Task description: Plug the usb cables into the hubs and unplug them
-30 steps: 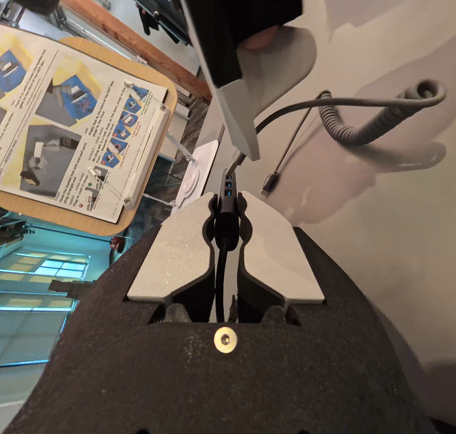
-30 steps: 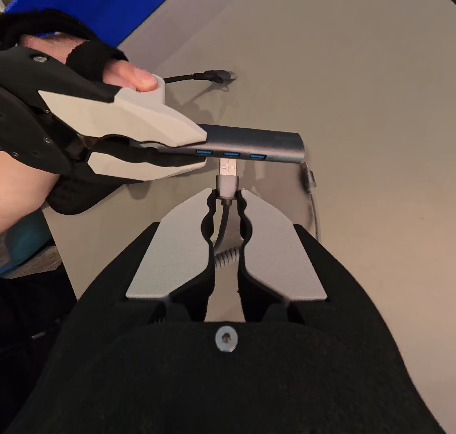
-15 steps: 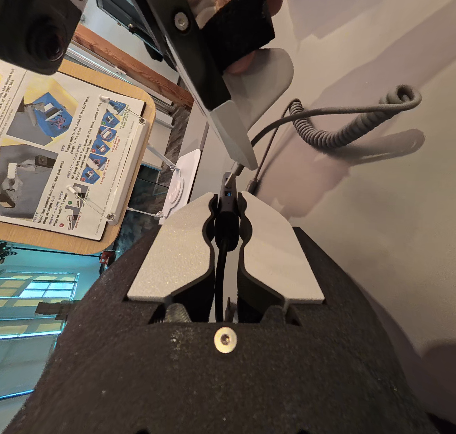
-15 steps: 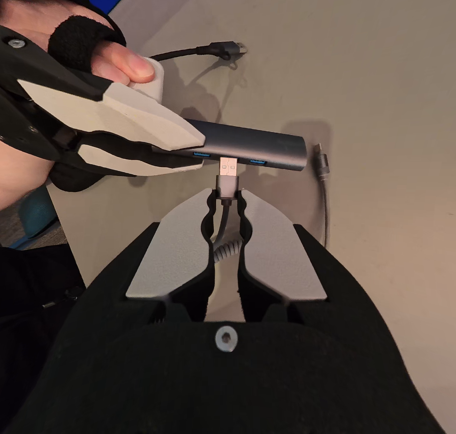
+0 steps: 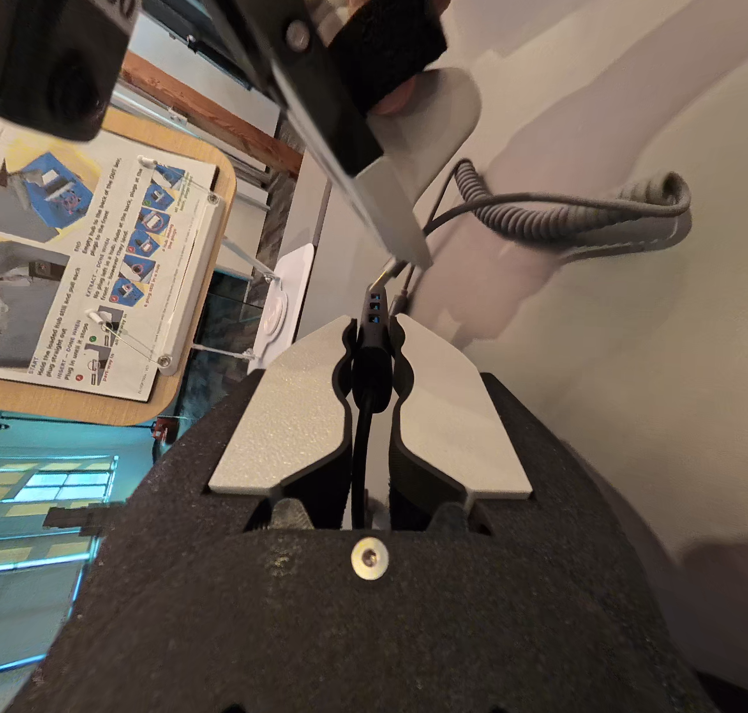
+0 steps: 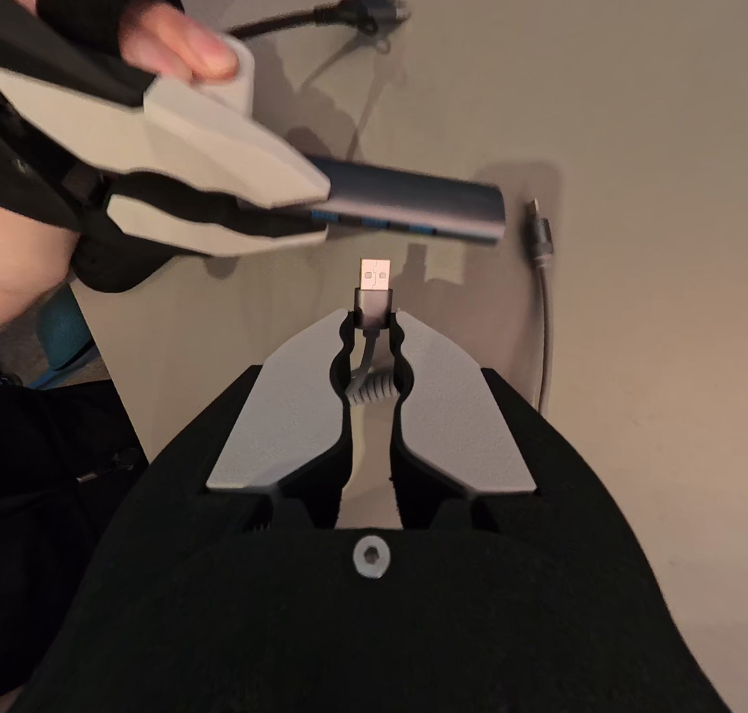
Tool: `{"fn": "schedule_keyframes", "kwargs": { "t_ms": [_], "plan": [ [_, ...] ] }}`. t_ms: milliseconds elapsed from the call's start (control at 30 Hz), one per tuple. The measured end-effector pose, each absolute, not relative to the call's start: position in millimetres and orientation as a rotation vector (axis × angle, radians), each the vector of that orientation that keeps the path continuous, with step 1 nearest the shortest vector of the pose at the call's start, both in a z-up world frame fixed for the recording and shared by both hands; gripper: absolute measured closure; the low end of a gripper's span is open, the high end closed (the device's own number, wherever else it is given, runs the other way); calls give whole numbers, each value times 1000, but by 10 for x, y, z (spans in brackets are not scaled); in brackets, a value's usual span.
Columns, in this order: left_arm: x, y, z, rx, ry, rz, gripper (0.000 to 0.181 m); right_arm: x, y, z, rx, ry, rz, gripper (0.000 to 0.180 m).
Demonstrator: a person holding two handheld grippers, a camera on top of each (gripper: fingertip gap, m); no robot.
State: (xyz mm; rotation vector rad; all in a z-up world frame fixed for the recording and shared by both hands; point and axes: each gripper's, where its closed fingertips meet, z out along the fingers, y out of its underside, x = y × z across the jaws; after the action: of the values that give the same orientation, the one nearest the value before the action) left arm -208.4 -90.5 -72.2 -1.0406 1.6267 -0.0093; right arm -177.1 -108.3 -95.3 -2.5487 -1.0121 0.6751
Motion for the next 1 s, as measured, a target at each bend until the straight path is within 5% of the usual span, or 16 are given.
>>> {"fn": "schedule_keyframes", "kwargs": {
  "t_ms": [300,400,467,667,1000],
  "plan": [
    [-2542,-560,-352,-1121,1372,-2,166,-2019,-937,-1537,-2602,-1028,582,163],
    [-2597,-536,-300,-1100,1342,30,166,-2111,-813,-1462,-2447,-941,624,163],
    [-2567,-549,-288,-1073,1344,61,166,-2089,-697,-1289,-2331,-817,687,148],
    [-2401,-680,-209,-957,1352,144,166,-1785,-383,-303,-1937,-161,1161,152],
    [-2289,-808,-173,-892,1356,108,166,-2048,-302,-383,-1926,67,1651,116]
  ]
}}
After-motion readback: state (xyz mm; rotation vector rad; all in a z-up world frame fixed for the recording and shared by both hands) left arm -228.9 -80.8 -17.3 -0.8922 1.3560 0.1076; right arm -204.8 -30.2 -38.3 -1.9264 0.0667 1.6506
